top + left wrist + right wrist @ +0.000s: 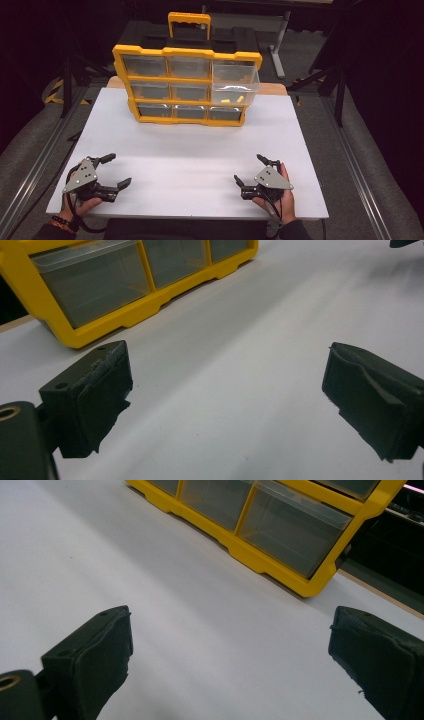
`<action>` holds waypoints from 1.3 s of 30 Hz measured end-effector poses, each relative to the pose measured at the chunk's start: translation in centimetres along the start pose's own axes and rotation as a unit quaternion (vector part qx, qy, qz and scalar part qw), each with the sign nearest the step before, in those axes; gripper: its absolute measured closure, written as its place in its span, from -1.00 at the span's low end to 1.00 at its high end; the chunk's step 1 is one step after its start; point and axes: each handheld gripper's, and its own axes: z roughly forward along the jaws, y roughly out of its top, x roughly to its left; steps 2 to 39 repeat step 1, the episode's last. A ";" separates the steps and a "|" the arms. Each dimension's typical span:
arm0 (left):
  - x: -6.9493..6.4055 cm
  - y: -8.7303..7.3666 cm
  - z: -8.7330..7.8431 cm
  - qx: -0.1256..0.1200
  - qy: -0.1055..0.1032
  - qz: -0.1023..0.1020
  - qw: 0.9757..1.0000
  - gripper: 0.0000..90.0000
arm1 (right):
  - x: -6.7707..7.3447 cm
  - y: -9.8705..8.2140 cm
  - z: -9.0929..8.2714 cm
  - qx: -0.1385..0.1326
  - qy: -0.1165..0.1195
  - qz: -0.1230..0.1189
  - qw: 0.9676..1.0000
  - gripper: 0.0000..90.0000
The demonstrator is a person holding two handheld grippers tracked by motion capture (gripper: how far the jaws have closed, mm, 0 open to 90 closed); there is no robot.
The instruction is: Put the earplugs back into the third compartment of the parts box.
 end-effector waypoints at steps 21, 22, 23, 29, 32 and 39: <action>0.0 0.0 0.0 0.003 0.000 -0.001 1.000 -0.85 | -0.1 0.0 -0.1 -0.002 -0.001 0.001 1.000 -0.89; 0.0 0.0 0.0 0.003 0.000 -0.001 1.000 -0.85 | -0.1 0.0 -0.1 -0.002 -0.001 0.001 1.000 -0.89; 0.0 0.0 0.0 0.003 0.000 -0.001 1.000 -0.85 | -0.1 0.0 -0.1 -0.002 -0.001 0.001 1.000 -0.89; 0.0 0.0 0.0 0.003 0.000 -0.001 1.000 -0.85 | -0.1 0.0 -0.1 -0.002 -0.001 0.001 1.000 -0.89; 0.0 0.0 0.0 0.003 0.000 -0.001 1.000 -0.85 | -0.1 0.0 -0.1 -0.002 -0.001 0.001 1.000 -0.89; 0.0 0.0 0.0 0.003 0.000 -0.001 1.000 -0.85 | -0.1 0.0 -0.1 -0.002 -0.001 0.001 1.000 -0.89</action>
